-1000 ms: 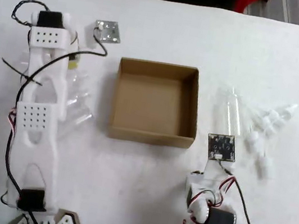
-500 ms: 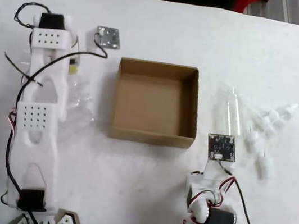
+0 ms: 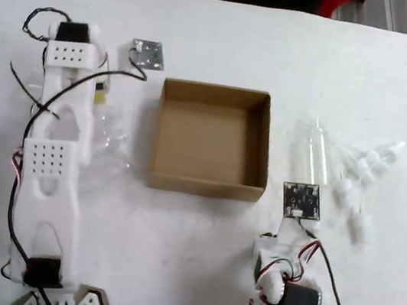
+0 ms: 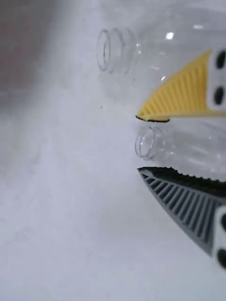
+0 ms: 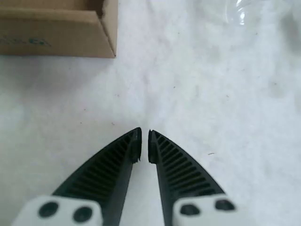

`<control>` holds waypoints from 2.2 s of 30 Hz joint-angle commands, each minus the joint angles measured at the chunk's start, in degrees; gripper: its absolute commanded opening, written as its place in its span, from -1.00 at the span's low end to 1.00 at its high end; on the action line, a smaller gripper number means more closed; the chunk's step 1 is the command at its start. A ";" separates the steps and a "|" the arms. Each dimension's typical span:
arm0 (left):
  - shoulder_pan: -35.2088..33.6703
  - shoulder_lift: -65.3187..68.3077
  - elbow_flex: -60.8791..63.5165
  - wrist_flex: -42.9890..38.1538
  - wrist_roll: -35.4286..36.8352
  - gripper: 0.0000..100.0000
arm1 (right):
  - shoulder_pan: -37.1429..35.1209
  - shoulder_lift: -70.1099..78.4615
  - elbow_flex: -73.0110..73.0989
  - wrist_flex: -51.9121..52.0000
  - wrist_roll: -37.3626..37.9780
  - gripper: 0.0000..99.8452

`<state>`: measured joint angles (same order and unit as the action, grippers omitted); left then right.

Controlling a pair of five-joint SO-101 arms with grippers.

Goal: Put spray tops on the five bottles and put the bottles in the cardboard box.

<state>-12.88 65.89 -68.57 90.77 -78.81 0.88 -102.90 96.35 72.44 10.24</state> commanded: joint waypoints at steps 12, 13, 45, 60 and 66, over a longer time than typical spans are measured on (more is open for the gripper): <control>0.48 -1.19 -0.79 0.18 -3.60 -0.95 | 0.48 -0.31 0.53 0.31 -0.26 -0.97; 0.48 -1.19 -0.79 0.53 -3.52 -0.95 | 0.48 -0.31 0.53 0.31 -0.26 -0.97; 21.32 -25.19 -25.41 11.69 55.21 -0.95 | 0.48 -0.31 0.53 0.31 -0.26 -0.97; 25.27 -42.33 -25.23 11.96 59.25 -0.95 | 0.48 -0.31 0.53 0.31 -0.26 -0.97; 25.01 -46.55 -25.23 11.96 59.34 -0.95 | 0.48 -0.31 0.53 0.31 -0.26 -0.97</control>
<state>11.38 23.34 -92.31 102.46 -20.35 0.88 -102.90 96.35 72.44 10.24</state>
